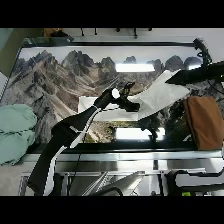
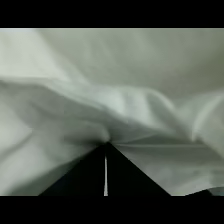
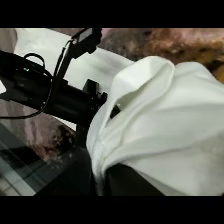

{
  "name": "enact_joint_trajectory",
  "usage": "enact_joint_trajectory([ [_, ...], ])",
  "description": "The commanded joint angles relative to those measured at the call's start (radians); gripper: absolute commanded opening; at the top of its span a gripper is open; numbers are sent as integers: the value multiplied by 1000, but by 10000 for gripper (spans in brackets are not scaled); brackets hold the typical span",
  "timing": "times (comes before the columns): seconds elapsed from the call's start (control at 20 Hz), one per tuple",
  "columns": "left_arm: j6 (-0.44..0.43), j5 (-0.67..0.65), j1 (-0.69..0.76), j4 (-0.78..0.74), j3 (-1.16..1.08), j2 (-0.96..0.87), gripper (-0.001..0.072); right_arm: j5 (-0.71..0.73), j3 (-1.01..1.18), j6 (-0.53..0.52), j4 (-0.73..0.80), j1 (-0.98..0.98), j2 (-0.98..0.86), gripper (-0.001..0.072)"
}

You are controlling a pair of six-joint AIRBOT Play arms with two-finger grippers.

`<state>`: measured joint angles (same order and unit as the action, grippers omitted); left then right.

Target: Fold the shirts.

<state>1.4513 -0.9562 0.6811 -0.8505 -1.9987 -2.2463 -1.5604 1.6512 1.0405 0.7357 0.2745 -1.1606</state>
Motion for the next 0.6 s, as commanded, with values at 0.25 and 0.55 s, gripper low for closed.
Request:
enact_joint_trajectory([
  [0.25,-96,-262,-192,117,-68,252,9,-21,38,75,3,-83,21,26],
  [0.55,-110,-386,-621,117,98,746,10,274,38,142,2,-463,-69,27],
])
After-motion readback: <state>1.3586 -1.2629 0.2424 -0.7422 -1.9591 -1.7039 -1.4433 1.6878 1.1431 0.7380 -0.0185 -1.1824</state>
